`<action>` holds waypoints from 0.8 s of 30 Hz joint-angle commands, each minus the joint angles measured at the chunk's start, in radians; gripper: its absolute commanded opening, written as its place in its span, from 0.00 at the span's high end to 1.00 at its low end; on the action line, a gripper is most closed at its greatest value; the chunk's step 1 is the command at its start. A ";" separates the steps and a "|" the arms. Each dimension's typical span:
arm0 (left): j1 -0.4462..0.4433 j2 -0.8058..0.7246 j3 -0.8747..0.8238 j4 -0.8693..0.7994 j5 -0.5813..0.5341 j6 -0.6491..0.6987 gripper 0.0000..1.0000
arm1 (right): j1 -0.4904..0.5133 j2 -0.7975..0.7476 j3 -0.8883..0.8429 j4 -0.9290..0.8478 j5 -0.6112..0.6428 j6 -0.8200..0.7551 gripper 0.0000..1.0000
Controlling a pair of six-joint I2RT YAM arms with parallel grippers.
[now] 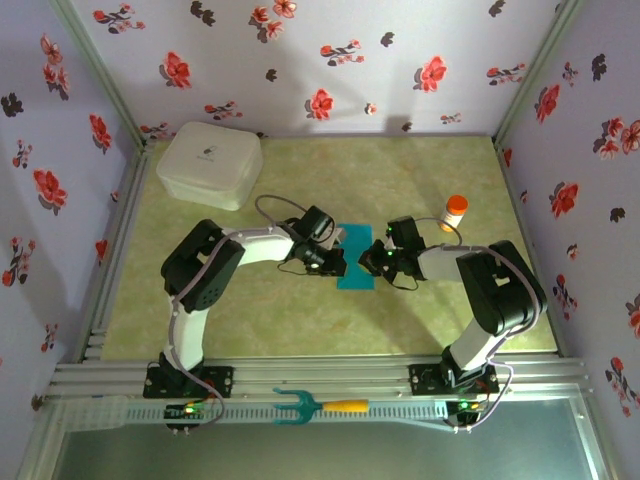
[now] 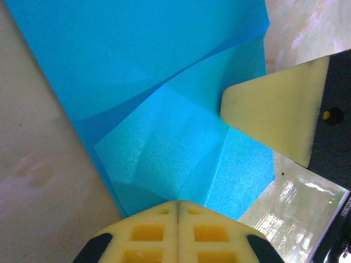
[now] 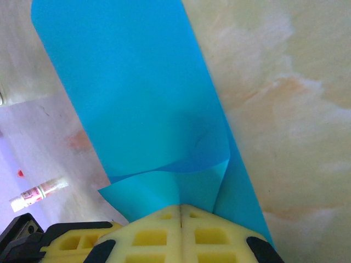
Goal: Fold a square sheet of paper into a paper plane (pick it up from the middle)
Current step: Fold the triangle a second time at the center of the table.
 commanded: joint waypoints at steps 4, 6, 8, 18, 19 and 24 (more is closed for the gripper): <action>0.003 0.019 -0.015 -0.094 -0.042 0.044 1.00 | 0.029 -0.041 0.014 -0.011 -0.028 -0.020 1.00; 0.003 0.016 -0.014 -0.095 -0.045 0.044 1.00 | 0.053 -0.010 0.026 0.005 -0.052 -0.021 1.00; 0.003 0.014 -0.018 -0.091 -0.049 0.042 1.00 | 0.066 0.024 0.032 0.004 -0.060 -0.012 1.00; 0.003 0.015 -0.016 -0.099 -0.058 0.048 1.00 | -0.015 0.064 0.047 -0.082 -0.014 -0.075 1.00; 0.003 0.015 -0.016 -0.100 -0.059 0.049 1.00 | -0.029 0.064 0.047 -0.076 -0.017 -0.075 1.00; 0.003 0.020 -0.017 -0.102 -0.059 0.051 1.00 | -0.101 0.089 0.072 -0.043 -0.060 -0.090 1.00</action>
